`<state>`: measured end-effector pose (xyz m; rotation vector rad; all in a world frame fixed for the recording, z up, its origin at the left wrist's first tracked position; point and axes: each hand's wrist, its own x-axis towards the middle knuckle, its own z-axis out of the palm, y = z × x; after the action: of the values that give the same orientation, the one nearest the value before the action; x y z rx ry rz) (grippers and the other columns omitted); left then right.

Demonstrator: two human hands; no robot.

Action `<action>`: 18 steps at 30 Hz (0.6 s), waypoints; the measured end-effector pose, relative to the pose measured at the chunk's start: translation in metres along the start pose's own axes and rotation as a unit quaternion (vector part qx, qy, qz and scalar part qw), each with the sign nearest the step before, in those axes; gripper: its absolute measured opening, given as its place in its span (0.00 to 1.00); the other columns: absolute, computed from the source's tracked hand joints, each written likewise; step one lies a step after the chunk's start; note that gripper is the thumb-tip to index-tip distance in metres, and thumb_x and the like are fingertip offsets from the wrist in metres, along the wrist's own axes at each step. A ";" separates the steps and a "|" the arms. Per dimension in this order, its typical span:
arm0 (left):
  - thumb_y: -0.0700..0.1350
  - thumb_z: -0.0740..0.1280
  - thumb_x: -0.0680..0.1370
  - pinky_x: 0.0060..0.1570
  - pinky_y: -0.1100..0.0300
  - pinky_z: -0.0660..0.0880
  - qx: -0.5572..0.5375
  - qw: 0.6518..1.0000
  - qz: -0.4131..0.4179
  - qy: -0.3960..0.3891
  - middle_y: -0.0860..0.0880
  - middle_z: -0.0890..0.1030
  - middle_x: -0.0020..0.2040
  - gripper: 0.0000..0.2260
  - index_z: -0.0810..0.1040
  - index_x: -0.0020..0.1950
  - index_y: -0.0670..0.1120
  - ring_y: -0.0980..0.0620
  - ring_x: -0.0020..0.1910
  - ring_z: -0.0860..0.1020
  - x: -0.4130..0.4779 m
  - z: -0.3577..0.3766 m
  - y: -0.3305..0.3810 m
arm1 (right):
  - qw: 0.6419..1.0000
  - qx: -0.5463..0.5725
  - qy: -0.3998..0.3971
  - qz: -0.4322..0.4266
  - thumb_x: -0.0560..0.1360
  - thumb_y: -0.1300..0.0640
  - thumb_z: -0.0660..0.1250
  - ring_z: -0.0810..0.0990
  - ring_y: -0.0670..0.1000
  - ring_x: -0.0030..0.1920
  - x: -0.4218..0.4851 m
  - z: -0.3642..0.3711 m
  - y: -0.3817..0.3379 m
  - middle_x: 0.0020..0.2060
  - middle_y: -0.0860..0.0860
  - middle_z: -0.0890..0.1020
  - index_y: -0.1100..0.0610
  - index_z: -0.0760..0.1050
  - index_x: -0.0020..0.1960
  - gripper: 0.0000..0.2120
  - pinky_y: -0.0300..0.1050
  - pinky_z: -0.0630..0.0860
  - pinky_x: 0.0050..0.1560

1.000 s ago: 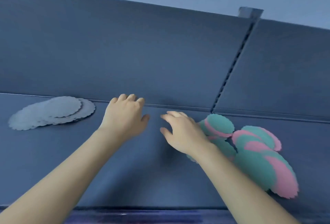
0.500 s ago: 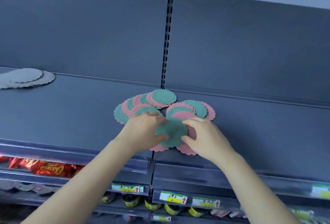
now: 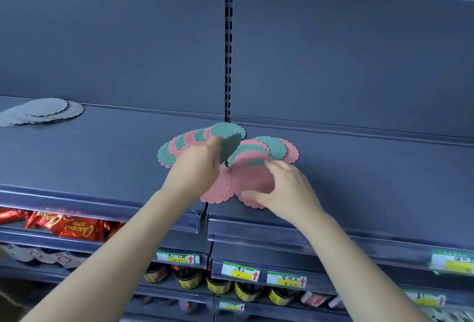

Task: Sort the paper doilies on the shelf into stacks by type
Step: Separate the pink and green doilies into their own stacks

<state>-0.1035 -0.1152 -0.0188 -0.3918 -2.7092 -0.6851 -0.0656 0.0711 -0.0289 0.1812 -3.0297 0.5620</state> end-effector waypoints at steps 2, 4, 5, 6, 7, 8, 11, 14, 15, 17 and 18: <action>0.38 0.58 0.81 0.33 0.59 0.65 -0.094 0.984 -0.051 0.146 0.51 0.75 0.33 0.07 0.76 0.51 0.41 0.53 0.32 0.72 -0.002 -0.007 0.000 | 0.999 -0.033 -0.024 -0.021 0.65 0.30 0.67 0.65 0.51 0.69 0.007 0.008 0.000 0.70 0.47 0.69 0.52 0.64 0.72 0.43 0.48 0.62 0.68; 0.39 0.58 0.81 0.30 0.67 0.63 -0.167 0.958 -0.096 0.212 0.56 0.72 0.31 0.08 0.76 0.47 0.43 0.58 0.29 0.70 -0.003 -0.017 -0.003 | 0.998 -0.054 -0.037 -0.012 0.63 0.28 0.67 0.64 0.52 0.68 0.014 0.011 0.001 0.67 0.48 0.68 0.50 0.64 0.72 0.44 0.49 0.59 0.67; 0.39 0.58 0.81 0.29 0.69 0.64 -0.183 0.951 -0.115 0.222 0.55 0.71 0.31 0.08 0.76 0.46 0.43 0.58 0.29 0.69 -0.002 -0.020 -0.007 | 0.998 -0.058 -0.039 0.002 0.61 0.29 0.69 0.63 0.52 0.66 0.017 0.011 0.001 0.65 0.48 0.69 0.50 0.65 0.70 0.44 0.50 0.59 0.66; 0.39 0.58 0.81 0.29 0.70 0.64 -0.191 0.947 -0.131 0.223 0.54 0.71 0.30 0.08 0.75 0.45 0.43 0.56 0.28 0.67 -0.002 -0.021 -0.012 | 0.997 -0.062 -0.040 0.015 0.60 0.30 0.70 0.63 0.53 0.65 0.020 0.011 0.001 0.64 0.49 0.69 0.51 0.65 0.69 0.44 0.50 0.59 0.64; 0.39 0.58 0.81 0.29 0.69 0.63 -0.197 0.944 -0.147 0.222 0.52 0.71 0.31 0.08 0.75 0.45 0.41 0.55 0.29 0.66 -0.002 -0.022 -0.017 | 0.997 -0.068 -0.038 0.026 0.59 0.30 0.71 0.63 0.53 0.64 0.022 0.011 0.000 0.62 0.50 0.68 0.52 0.66 0.67 0.44 0.49 0.59 0.62; 0.39 0.58 0.80 0.31 0.65 0.64 -0.204 0.940 -0.161 0.221 0.50 0.71 0.32 0.09 0.75 0.45 0.40 0.52 0.30 0.65 -0.003 -0.023 -0.022 | 0.996 -0.076 -0.035 0.037 0.57 0.30 0.72 0.63 0.54 0.63 0.023 0.010 0.000 0.61 0.50 0.67 0.53 0.66 0.66 0.45 0.49 0.60 0.62; 0.40 0.58 0.80 0.34 0.57 0.64 -0.217 0.937 -0.180 0.209 0.43 0.72 0.34 0.09 0.75 0.45 0.37 0.49 0.33 0.65 -0.010 -0.028 -0.034 | 0.992 -0.100 -0.051 0.063 0.50 0.25 0.71 0.62 0.55 0.65 0.031 0.006 0.001 0.63 0.52 0.66 0.55 0.64 0.67 0.54 0.49 0.61 0.62; 0.46 0.59 0.77 0.34 0.56 0.69 -0.233 0.936 -0.188 0.186 0.43 0.72 0.35 0.13 0.74 0.45 0.35 0.50 0.34 0.68 -0.018 -0.034 -0.050 | 0.991 -0.092 -0.061 0.076 0.50 0.27 0.73 0.62 0.55 0.65 0.037 0.002 0.001 0.62 0.51 0.67 0.52 0.69 0.62 0.48 0.49 0.61 0.61; 0.49 0.59 0.74 0.36 0.51 0.75 -0.251 0.931 -0.197 0.180 0.45 0.72 0.35 0.16 0.74 0.45 0.36 0.51 0.35 0.69 -0.021 -0.039 -0.056 | 0.992 -0.080 -0.067 0.075 0.52 0.29 0.74 0.63 0.55 0.65 0.039 0.002 0.001 0.63 0.51 0.68 0.52 0.70 0.60 0.44 0.49 0.62 0.61; 0.53 0.60 0.71 0.44 0.37 0.77 -0.282 0.919 -0.215 0.172 0.46 0.73 0.37 0.16 0.75 0.44 0.39 0.51 0.38 0.71 -0.027 -0.049 -0.069 | 0.993 -0.030 -0.085 0.080 0.53 0.33 0.77 0.65 0.55 0.66 0.042 0.000 0.001 0.64 0.51 0.69 0.53 0.67 0.62 0.44 0.49 0.66 0.61; 0.53 0.60 0.71 0.45 0.34 0.76 -0.287 0.917 -0.220 0.169 0.46 0.74 0.37 0.14 0.76 0.43 0.43 0.51 0.38 0.71 -0.030 -0.054 -0.074 | 0.991 -0.005 -0.095 0.090 0.52 0.35 0.79 0.66 0.55 0.66 0.044 -0.002 0.000 0.66 0.52 0.68 0.54 0.65 0.64 0.48 0.49 0.67 0.61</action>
<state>-0.0884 -0.2104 -0.0151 0.2149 -2.2285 -1.5254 -0.1088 0.0673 -0.0239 -0.0414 -3.2561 0.5729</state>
